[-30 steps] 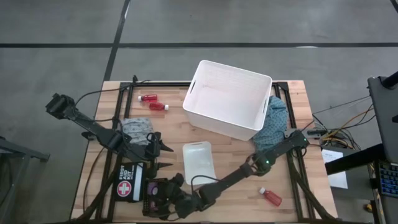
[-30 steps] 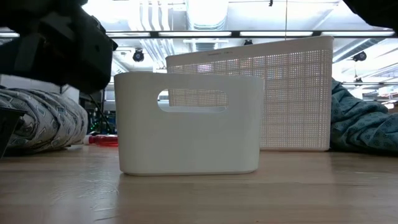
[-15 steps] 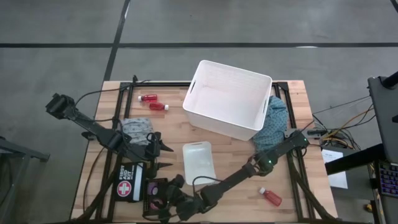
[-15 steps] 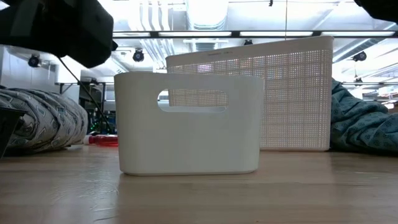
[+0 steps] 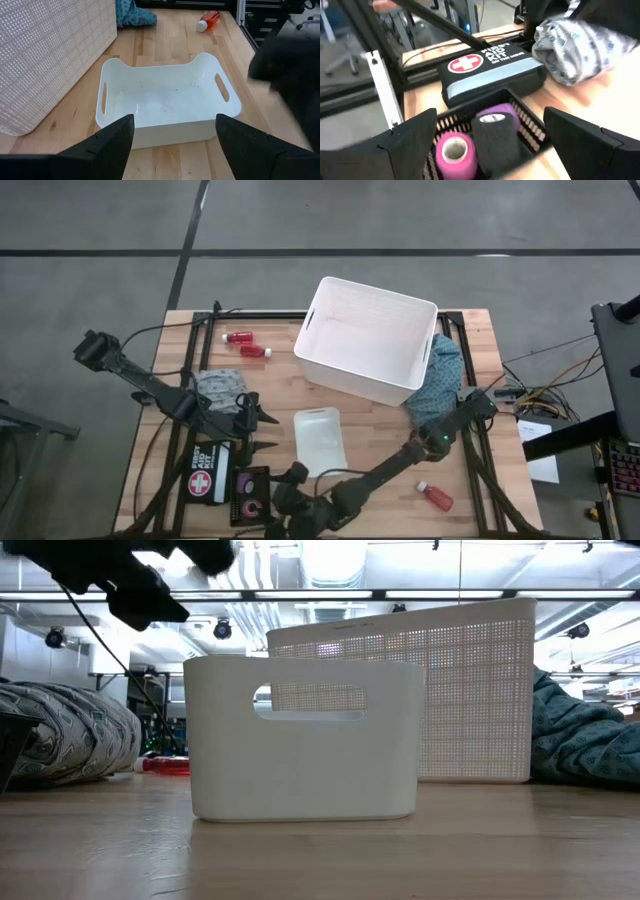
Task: Pick & Place Medicine items
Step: Put the bottom red medicine bottle into the small white bin
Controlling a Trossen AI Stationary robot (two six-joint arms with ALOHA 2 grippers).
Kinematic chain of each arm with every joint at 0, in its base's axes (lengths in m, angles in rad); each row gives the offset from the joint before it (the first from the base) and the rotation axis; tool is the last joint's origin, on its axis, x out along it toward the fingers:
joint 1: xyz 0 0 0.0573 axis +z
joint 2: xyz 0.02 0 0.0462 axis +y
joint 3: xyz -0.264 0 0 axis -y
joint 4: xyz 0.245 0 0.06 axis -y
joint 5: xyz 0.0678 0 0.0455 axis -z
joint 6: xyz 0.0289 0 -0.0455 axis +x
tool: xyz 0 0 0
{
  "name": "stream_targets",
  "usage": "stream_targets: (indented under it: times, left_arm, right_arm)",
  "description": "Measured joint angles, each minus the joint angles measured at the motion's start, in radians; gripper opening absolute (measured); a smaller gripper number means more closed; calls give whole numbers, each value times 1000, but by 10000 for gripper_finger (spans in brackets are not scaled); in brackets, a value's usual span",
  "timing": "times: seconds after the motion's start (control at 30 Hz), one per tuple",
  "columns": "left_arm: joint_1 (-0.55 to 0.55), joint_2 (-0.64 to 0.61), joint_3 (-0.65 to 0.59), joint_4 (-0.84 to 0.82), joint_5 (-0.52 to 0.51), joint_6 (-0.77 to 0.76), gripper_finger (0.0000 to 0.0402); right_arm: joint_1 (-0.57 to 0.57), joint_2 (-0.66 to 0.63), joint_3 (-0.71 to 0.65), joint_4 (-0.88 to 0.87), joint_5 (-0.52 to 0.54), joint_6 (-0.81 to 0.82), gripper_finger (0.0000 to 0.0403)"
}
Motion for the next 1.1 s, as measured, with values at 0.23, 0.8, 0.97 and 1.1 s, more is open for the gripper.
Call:
stream_targets:
  times: [0.23,0.8,0.97,1.1]
  left_arm:
    - [0,0,0,-1,0,0,287]
    - [0,0,0,-8,0,0,287]
    - [0,0,0,-8,0,0,287]
    - [0,0,0,-8,0,0,287]
  right_arm:
    - [49,-106,-1,-380,12,86,363]
    - [127,-326,-4,-1284,-245,756,363]
    - [127,-330,-7,-1288,-344,716,363]
    - [127,-330,-5,-1287,-454,727,363]
